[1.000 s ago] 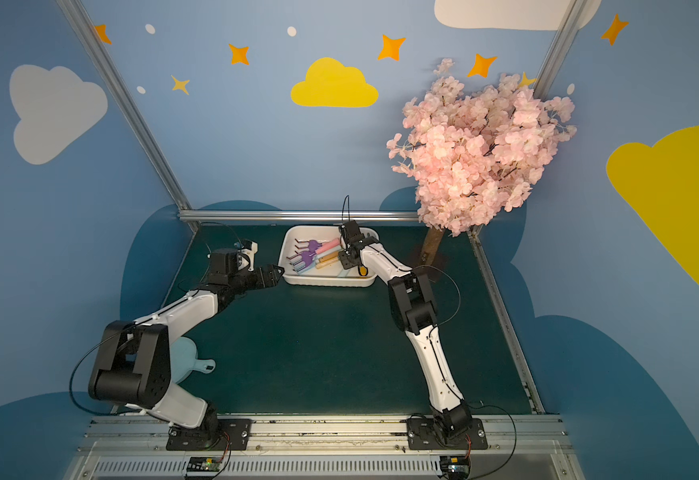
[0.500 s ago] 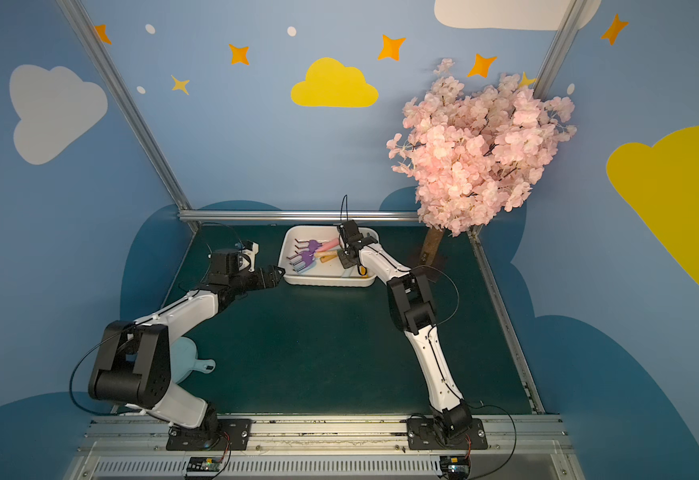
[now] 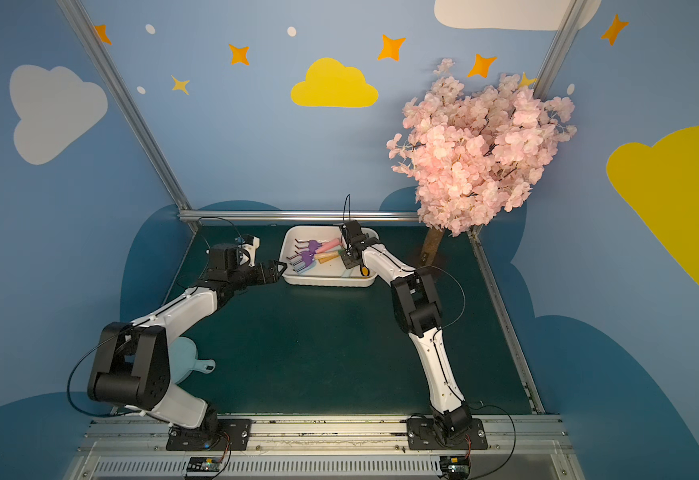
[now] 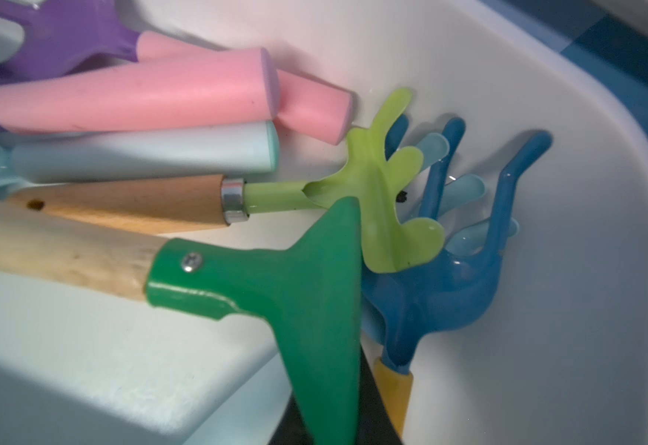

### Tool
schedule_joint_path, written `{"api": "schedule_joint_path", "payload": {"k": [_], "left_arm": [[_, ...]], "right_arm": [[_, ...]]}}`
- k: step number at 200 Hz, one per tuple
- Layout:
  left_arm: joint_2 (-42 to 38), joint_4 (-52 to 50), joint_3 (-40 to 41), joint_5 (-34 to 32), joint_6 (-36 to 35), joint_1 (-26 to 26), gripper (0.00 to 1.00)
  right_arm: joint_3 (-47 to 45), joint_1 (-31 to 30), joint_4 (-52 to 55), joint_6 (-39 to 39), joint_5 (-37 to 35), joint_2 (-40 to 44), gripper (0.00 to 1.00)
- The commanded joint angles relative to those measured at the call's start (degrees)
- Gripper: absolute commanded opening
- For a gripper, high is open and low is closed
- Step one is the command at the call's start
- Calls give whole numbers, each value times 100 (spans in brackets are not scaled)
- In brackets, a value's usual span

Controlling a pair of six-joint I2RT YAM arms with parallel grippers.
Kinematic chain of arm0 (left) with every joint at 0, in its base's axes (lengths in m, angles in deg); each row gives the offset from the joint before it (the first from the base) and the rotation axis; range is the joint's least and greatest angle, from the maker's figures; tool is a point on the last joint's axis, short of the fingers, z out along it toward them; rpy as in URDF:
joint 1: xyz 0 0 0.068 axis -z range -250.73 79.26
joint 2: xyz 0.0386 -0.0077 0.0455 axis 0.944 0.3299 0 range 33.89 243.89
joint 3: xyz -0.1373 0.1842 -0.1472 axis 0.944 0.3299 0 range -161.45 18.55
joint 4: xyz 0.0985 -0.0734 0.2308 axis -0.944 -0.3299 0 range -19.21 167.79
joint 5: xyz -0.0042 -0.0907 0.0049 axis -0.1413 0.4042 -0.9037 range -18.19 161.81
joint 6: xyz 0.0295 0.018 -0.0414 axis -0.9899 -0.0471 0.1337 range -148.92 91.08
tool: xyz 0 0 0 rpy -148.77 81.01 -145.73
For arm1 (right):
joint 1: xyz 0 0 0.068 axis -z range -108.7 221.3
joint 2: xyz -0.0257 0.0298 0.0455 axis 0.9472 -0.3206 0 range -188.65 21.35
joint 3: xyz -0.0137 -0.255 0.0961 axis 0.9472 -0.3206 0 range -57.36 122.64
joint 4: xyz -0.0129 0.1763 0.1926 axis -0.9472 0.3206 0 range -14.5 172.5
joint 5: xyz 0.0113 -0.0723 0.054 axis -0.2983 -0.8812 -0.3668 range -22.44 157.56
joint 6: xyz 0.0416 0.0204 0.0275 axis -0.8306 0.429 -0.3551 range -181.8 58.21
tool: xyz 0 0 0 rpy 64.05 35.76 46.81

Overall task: Take the hand rake out of the storage box
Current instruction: Pick up the rake from the storage box.

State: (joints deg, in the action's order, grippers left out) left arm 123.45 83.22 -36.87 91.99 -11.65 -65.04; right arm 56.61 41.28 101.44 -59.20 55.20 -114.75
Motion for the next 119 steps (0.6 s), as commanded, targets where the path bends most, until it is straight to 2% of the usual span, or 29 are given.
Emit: {"api": "schedule_joint_path", "payload": {"k": [1,43,64,84,119], "left_arm": [[-90,-267,-397,429,-242,18,100],[130,-815,-1024,748,-761,9,100],[261,-917,-1177,819,-770,4,100],[403,-948,-1295,1152,-815,22,100],[727,-1694,-1856,1177,-1735,250,100]], "right_arm": [[-426,39,-523,83,195,696,0],[-1309,135,-1161,211,460,1343,0],[-1416,198,-1140,172,661,1385,0],[-1560,207,-1171,151,812,1486,0],[-2231,214,-1691,311,1237,1978,0]]}}
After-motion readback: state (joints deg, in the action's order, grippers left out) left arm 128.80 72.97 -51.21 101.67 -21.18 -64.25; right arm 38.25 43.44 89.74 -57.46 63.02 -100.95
